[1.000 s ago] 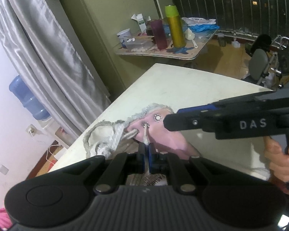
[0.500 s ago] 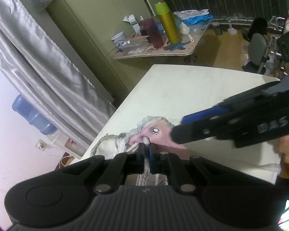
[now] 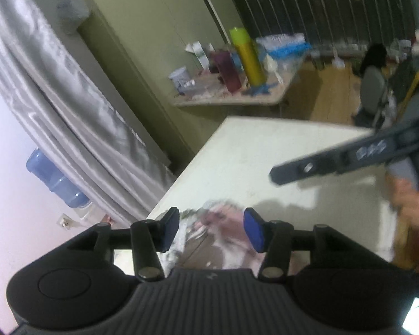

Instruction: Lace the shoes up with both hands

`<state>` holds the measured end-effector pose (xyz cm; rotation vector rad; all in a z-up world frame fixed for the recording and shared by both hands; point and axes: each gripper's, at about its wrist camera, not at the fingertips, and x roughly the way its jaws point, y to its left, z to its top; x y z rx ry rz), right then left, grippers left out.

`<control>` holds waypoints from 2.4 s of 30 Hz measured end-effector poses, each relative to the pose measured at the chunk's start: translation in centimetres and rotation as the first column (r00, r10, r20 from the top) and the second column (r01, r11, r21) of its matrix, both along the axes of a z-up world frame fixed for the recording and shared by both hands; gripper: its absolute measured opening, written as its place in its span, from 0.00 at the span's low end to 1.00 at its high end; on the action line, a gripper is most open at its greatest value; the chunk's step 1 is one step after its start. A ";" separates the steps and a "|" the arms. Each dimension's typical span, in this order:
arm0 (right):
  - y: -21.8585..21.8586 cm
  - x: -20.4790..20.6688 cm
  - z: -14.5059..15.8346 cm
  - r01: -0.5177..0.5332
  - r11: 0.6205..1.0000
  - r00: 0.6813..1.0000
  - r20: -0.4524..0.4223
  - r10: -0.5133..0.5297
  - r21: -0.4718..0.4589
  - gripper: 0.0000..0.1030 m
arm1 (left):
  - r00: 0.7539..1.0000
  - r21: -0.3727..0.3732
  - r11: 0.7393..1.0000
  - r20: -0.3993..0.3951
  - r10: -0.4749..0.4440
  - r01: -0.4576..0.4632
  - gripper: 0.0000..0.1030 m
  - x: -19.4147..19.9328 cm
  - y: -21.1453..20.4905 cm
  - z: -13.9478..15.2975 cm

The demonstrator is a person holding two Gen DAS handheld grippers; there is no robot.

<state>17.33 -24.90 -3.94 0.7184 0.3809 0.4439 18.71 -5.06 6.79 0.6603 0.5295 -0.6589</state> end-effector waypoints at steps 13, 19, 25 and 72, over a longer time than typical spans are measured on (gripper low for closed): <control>-1.2 1.9 0.2 -0.007 0.998 1.000 0.009 0.006 0.067 0.31 | 0.914 -0.325 0.861 -0.241 0.326 -0.392 0.20 1.5 1.0 -4.1; 0.9 5.3 0.6 -0.150 0.987 0.988 -0.013 0.151 0.050 0.31 | 0.925 -0.401 0.837 -0.224 0.306 -0.374 0.17 1.0 2.3 -4.9; 2.3 7.9 -0.5 -0.230 0.957 0.967 -0.071 0.246 0.178 0.31 | 0.931 -0.401 0.842 -0.211 0.297 -0.360 0.17 0.7 2.3 -4.9; -7.7 -4.2 -2.0 0.142 0.983 0.973 -0.166 -0.160 -0.120 0.02 | 0.919 -0.365 0.845 -0.101 0.381 -0.390 0.01 -0.3 9.8 -0.7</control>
